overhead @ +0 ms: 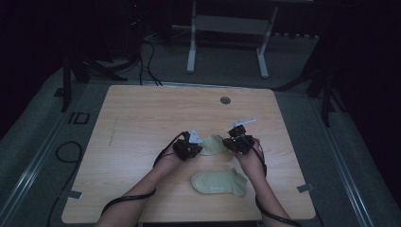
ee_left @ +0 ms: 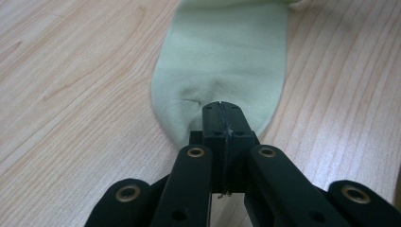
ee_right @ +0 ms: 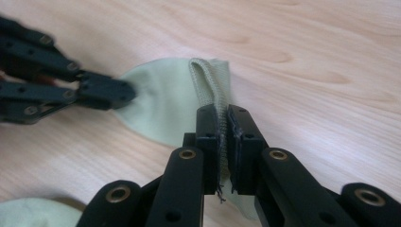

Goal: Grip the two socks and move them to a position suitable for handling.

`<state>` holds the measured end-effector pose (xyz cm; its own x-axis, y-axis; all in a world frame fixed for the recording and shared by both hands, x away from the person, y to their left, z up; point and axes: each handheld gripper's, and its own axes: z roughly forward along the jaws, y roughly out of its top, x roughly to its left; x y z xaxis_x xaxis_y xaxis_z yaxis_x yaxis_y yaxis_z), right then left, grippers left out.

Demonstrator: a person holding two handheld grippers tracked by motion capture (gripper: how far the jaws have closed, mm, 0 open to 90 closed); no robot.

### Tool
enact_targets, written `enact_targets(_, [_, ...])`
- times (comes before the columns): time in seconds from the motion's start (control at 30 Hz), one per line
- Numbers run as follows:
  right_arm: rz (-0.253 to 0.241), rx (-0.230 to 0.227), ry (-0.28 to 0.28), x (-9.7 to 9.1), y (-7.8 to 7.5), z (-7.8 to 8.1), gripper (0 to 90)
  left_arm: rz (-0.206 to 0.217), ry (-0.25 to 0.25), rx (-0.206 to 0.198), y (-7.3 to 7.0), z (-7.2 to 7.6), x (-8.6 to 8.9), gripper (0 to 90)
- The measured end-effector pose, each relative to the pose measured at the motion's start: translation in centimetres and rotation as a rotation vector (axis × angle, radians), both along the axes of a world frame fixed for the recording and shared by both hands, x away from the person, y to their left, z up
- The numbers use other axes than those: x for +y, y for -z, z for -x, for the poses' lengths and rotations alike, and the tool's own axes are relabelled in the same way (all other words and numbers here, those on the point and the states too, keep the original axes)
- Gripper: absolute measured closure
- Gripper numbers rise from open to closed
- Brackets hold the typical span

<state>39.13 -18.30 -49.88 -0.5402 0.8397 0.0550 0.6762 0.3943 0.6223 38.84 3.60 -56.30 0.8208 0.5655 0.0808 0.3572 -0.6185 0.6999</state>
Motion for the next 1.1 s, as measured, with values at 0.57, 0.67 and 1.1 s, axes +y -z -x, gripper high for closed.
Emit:
enact_targets(0.57, [0.01,0.109,0.121,-4.5,1.7,-3.3,83.1,-0.07,0.044,-0.023,-0.3,-0.3,-0.2,89.2])
enact_targets(0.67, [0.01,0.128,0.133,-4.9,2.1,-3.5,77.9,-0.067,0.048,-0.02,-0.4,-0.4,-0.2,89.2])
enact_targets(1.1, [0.034,0.097,0.077,-3.7,2.4,-2.9,89.5,-0.071,0.045,-0.02,-0.4,-0.4,-0.3,89.2])
